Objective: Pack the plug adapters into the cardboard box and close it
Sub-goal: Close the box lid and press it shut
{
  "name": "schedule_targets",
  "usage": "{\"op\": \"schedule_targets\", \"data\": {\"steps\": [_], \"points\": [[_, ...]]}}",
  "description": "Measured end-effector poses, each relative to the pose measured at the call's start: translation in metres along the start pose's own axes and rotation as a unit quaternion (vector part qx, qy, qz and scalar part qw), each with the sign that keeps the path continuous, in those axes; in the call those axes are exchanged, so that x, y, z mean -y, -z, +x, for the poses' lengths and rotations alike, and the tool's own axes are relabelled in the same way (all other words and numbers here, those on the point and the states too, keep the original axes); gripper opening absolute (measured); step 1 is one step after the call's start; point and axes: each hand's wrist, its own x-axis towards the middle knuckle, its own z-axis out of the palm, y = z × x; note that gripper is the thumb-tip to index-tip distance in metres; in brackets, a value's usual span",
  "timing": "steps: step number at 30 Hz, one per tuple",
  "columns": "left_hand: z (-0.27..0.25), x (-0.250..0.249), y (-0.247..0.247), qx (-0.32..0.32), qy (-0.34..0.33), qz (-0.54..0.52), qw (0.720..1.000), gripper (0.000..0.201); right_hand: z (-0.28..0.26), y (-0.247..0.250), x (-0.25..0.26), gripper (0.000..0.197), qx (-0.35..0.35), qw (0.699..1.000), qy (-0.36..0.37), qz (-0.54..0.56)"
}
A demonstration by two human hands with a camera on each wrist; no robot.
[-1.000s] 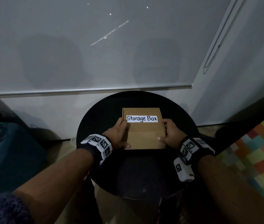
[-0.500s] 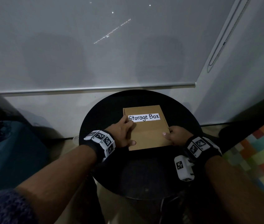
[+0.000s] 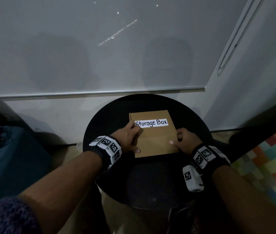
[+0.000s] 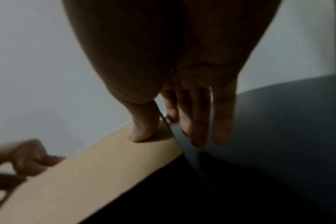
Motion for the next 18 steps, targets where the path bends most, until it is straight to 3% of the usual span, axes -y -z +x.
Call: {"op": "schedule_targets", "data": {"steps": [2,4,7,18], "points": [[0.001,0.001,0.002,0.005,0.002,0.020,1.000,0.069,0.000,0.006,0.003,0.088,-0.010,0.998,0.056,-0.014],[0.002,0.000,0.005,0.008,0.007,0.049,0.999,0.071,0.001,0.012,0.007,0.096,0.008,0.990,0.120,-0.069],[0.004,-0.001,0.007,0.005,0.010,0.087,0.996,0.079,0.003,0.018,0.013,0.090,0.018,0.972,0.171,-0.158],[0.005,0.000,0.006,-0.043,0.003,0.112,0.993,0.083,0.009,0.021,0.025,0.075,0.020,0.954,0.167,-0.249]]}}
